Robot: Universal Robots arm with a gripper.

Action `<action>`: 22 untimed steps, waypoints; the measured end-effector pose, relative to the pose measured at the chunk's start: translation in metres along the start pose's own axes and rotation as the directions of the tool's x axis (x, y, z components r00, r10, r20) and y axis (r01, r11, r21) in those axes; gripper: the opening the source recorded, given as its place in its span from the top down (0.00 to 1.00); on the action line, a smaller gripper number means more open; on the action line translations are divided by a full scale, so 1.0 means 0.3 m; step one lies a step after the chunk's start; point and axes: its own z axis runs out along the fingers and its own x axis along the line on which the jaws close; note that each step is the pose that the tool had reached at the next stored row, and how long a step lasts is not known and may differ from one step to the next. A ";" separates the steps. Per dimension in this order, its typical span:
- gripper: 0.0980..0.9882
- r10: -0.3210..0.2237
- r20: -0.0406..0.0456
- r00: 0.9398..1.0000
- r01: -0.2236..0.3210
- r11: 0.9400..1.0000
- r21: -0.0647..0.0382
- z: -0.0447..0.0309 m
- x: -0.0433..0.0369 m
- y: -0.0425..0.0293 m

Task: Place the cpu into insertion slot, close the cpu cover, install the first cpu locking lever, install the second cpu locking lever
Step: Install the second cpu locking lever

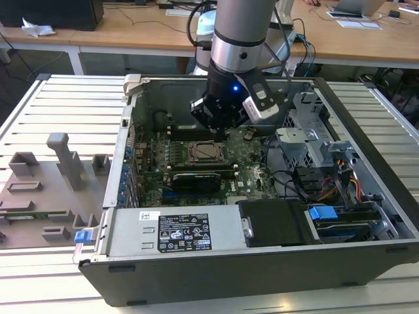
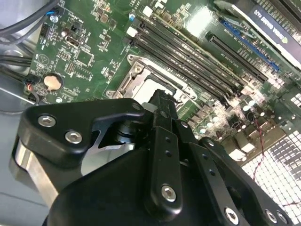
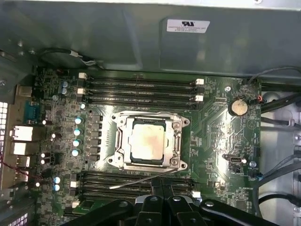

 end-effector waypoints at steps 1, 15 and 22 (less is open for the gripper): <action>0.99 0.000 0.000 1.000 0.000 1.000 -0.003 0.004 0.000 -0.009; 0.99 -0.004 0.008 1.000 0.004 0.995 -0.100 0.048 0.015 -0.100; 0.99 -0.004 0.008 1.000 0.004 0.995 -0.100 0.109 0.043 -0.103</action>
